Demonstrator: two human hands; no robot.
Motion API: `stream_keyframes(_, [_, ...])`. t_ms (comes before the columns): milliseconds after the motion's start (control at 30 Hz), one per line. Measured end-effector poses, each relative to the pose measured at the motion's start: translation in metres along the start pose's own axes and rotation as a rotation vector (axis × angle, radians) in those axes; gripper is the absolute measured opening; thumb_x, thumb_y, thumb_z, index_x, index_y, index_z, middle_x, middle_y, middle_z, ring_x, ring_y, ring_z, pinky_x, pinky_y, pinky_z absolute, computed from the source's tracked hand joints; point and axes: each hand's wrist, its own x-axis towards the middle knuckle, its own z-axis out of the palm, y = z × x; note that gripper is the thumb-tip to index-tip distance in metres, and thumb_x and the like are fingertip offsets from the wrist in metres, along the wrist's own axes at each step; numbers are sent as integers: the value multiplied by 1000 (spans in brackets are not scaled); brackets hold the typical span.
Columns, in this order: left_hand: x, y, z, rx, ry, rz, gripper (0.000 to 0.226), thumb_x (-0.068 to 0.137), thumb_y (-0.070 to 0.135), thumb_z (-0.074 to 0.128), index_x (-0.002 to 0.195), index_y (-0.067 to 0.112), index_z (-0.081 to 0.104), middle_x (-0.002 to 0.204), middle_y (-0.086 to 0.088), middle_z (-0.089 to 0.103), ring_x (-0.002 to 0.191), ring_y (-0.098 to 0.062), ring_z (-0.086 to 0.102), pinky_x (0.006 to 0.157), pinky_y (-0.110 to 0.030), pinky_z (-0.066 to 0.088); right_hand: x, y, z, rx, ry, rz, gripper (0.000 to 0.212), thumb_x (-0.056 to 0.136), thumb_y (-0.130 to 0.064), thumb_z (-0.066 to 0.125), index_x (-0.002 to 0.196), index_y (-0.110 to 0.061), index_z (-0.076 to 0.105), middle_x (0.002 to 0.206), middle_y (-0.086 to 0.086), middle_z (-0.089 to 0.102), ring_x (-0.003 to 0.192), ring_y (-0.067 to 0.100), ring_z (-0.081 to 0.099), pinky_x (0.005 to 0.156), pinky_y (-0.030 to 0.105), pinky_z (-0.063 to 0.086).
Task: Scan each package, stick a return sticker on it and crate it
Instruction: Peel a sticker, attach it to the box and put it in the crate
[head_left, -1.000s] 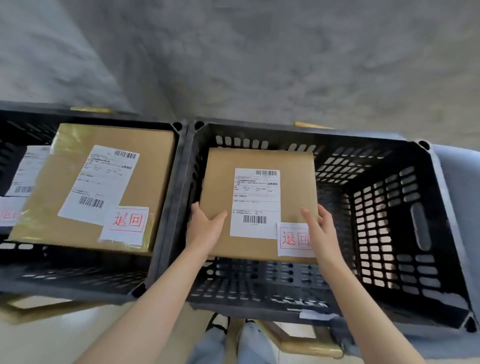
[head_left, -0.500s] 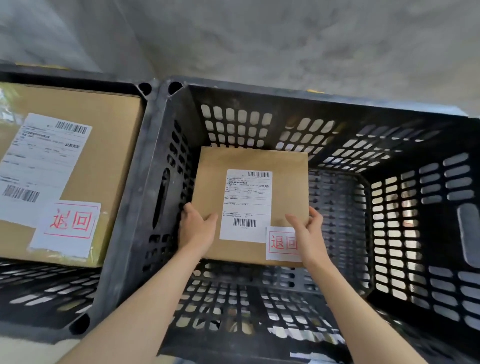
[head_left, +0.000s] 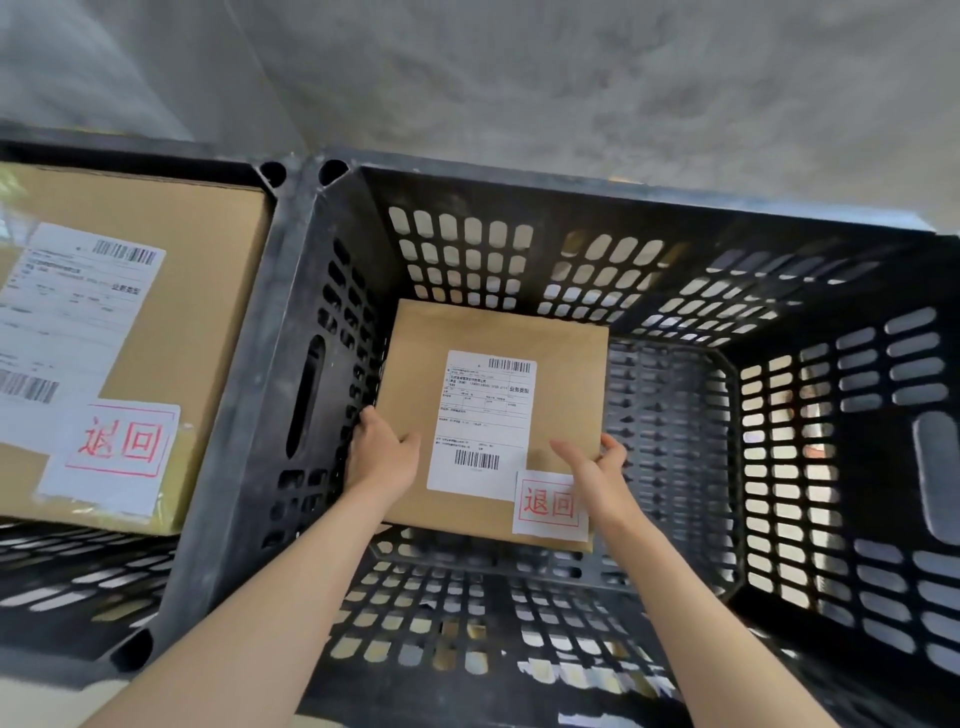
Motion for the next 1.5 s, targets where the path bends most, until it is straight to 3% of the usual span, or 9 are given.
stream_keyframes(133, [-13,8,-14,-5,4,-11,52,94,21,53,138,7,31,135,-13,48,122,-31,48,95,-41,43,-10,-3,2,-134,48,-67,91,87,-31,66,152,-14,4,152,8,27,132,24,37,108,37,32])
stream_keyframes(267, [-39,20,-40,-52,-52,103,53,95,23,53,142,11,32,139,-8,46,122,-26,47,88,-32,41,-40,-27,-1,-222,43,-151,91,83,-38,66,152,-18,9,154,7,25,135,26,36,112,46,32])
stream_keyframes(400, [-77,36,-73,-85,-105,238,58,94,30,55,146,17,31,148,-5,38,132,-23,40,105,-37,38,-84,-57,-13,-340,21,-206,83,89,-41,61,152,-18,12,155,5,18,141,25,26,113,43,27])
stream_keyframes(500, [-116,52,-99,-49,-92,378,57,95,30,55,146,17,32,150,-5,36,136,-22,36,107,-35,32,-123,-82,-26,-424,47,-284,80,90,-42,60,151,-19,13,155,7,18,141,26,23,112,43,26])
stream_keyframes(633, [-169,69,-136,129,-33,620,55,94,32,55,145,20,34,149,-1,38,135,-20,37,106,-38,34,-186,-110,-46,-529,113,-441,75,90,-42,59,150,-18,21,152,8,25,138,25,28,111,40,28])
stream_keyframes(867, [-243,101,-194,475,120,978,44,94,38,51,136,24,45,140,2,49,127,-19,44,102,-38,38,-285,-144,-83,-701,387,-655,70,90,-47,55,147,-18,28,147,6,35,133,25,33,109,39,31])
stream_keyframes(1133, [-291,123,-218,675,160,1348,43,94,40,48,134,24,46,130,2,56,118,-20,51,97,-36,38,-364,-132,-83,-733,669,-602,67,91,-51,51,147,-19,30,145,4,39,132,27,34,107,41,31])
stream_keyframes(1500, [-380,80,-179,934,-1,1890,36,94,44,45,121,23,55,113,0,61,107,-24,55,87,-36,41,-493,-5,-42,-721,1088,-169,57,91,-53,45,138,-21,41,131,5,51,120,28,44,100,37,35])
